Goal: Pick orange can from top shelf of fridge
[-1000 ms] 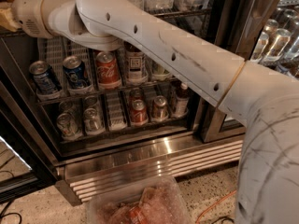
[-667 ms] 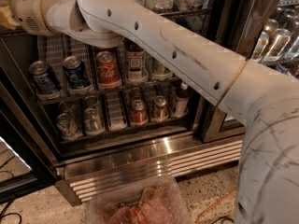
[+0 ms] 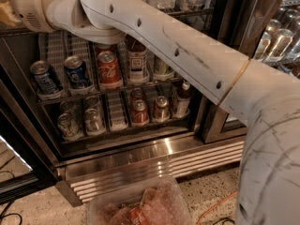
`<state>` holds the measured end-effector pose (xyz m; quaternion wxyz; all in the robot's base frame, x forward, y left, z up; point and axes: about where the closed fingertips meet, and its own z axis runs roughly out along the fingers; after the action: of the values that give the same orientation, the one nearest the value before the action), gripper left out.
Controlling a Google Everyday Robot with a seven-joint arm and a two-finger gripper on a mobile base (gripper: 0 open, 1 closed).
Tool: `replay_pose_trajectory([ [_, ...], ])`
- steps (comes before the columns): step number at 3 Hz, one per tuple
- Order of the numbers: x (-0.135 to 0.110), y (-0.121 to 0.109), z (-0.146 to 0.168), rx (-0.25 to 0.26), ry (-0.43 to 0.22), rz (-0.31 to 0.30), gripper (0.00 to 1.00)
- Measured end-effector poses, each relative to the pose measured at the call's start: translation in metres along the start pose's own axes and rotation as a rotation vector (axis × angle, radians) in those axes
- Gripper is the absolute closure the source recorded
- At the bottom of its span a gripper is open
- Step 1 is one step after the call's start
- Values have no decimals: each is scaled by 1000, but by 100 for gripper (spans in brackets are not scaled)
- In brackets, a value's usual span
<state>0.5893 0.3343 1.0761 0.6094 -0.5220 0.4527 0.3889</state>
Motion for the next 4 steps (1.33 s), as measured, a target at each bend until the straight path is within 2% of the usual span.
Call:
replay_pose_trajectory([
  [2,-24,8,-10,-38,-19,-47,100],
  [3,-31,14,-16,-90,-13,-67,100],
  [4,-31,22,-19,-167,-12,-64,100],
])
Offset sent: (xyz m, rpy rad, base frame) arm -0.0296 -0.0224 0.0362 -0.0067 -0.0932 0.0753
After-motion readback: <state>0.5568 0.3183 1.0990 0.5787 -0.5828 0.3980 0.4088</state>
